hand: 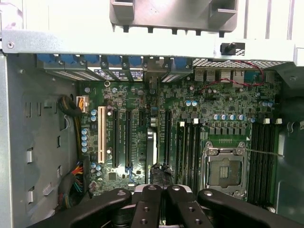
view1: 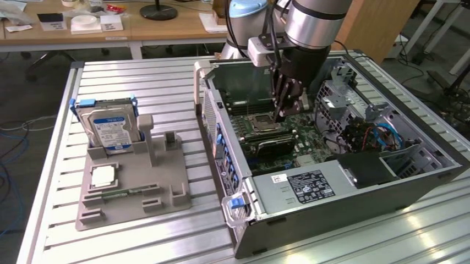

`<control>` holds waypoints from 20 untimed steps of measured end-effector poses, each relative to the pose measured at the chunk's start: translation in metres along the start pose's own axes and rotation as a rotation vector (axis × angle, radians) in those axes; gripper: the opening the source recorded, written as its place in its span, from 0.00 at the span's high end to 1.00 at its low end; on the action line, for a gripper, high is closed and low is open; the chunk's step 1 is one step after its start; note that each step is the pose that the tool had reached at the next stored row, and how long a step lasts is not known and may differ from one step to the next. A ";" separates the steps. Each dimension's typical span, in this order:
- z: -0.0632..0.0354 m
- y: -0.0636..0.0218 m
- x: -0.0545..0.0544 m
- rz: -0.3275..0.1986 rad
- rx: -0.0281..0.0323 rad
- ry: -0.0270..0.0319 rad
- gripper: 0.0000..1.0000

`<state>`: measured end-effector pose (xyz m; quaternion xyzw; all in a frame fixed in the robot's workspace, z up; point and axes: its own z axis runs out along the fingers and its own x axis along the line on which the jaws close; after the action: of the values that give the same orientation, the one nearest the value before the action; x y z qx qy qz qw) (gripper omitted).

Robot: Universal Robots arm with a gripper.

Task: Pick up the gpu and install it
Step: 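Press down on the gpu until it lock into place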

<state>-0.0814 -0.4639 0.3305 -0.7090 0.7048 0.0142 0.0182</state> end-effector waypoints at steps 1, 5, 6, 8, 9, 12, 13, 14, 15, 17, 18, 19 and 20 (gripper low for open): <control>0.0000 -0.0009 0.000 0.000 0.0000 0.0001 0.89; 0.0001 -0.0067 0.000 0.000 0.0001 0.0000 0.89; 0.0000 -0.0076 0.000 0.000 0.0001 0.0000 0.89; 0.0001 -0.0077 0.000 0.000 0.0001 0.0000 0.89; 0.0001 -0.0077 0.000 0.000 0.0001 -0.0001 0.89; 0.0011 -0.0078 0.000 0.000 0.0002 -0.0003 0.89; 0.0022 -0.0078 0.000 0.000 0.0001 -0.0002 0.89; 0.0034 -0.0078 0.000 0.000 0.0001 0.0000 0.89; 0.0040 -0.0078 0.000 0.000 0.0001 0.0000 0.89; 0.0039 -0.0078 0.000 0.000 0.0000 0.0002 0.89; 0.0040 -0.0078 0.000 0.000 0.0000 0.0002 0.89; 0.0042 -0.0078 0.000 0.000 0.0001 0.0000 0.89; 0.0043 -0.0078 0.000 0.000 0.0001 0.0000 0.89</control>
<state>-0.0736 -0.4639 0.3262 -0.7090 0.7049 0.0142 0.0182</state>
